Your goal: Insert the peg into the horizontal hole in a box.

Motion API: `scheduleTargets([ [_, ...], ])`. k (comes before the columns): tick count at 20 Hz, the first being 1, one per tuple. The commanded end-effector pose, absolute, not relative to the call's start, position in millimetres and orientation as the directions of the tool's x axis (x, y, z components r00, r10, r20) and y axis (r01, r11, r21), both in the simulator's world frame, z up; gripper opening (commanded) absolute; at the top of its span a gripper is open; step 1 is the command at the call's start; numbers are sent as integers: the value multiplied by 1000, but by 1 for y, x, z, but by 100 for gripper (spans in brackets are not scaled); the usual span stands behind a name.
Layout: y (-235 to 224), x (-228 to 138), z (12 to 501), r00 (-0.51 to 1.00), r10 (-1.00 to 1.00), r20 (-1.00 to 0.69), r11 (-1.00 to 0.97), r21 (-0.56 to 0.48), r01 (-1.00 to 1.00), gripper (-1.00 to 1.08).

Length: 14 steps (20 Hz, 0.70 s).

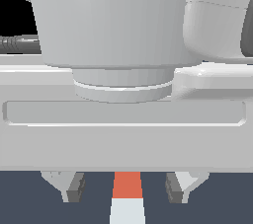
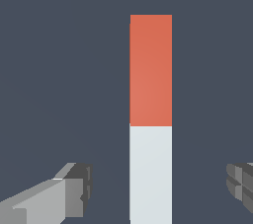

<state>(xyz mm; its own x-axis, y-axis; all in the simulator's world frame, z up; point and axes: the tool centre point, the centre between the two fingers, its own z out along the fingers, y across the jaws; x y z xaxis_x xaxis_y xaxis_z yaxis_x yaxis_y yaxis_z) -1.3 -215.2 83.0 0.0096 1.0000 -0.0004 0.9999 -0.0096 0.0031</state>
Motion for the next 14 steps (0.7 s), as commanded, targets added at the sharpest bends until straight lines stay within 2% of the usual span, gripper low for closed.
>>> scheduleTargets([
  [1, -230, -1, 76, 8, 1000, 0, -8, 2, 1000, 100],
  [14, -244, -1, 60, 11, 1000, 0, -11, -1, 1000, 100],
])
